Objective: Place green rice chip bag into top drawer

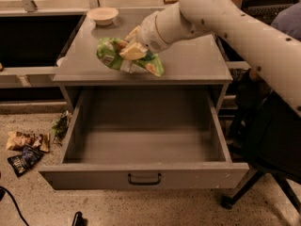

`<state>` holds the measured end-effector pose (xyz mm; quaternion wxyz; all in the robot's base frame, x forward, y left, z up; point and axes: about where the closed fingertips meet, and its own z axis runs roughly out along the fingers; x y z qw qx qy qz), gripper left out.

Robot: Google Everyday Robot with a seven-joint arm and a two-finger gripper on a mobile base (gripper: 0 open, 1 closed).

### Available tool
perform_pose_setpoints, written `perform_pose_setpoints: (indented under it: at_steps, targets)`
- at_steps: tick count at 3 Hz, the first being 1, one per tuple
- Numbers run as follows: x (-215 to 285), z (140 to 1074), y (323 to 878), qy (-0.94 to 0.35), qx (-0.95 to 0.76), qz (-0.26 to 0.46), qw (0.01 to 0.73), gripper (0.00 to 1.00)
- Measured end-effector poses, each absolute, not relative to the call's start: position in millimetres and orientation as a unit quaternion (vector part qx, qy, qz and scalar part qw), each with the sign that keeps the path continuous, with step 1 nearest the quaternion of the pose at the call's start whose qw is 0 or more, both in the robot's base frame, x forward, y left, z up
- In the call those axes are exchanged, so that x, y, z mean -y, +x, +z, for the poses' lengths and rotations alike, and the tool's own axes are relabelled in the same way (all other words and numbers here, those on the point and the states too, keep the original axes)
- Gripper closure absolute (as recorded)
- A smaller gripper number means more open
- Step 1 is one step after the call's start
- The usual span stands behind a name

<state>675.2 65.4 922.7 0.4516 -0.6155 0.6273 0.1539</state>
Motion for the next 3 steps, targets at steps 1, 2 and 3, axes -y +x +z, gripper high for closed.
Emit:
perform_pose_setpoints:
  at_steps: [1, 2, 3]
  targets:
    - [-68.0, 925.5, 619.6, -0.637, -0.624, 0.168, 0.420, 1.00]
    - [-70.4, 907.4, 577.1, -0.637, -0.630, 0.194, 0.400, 1.00]
    - [-77.0, 864.6, 554.1, -0.631, -0.645, 0.223, 0.369, 1.00]
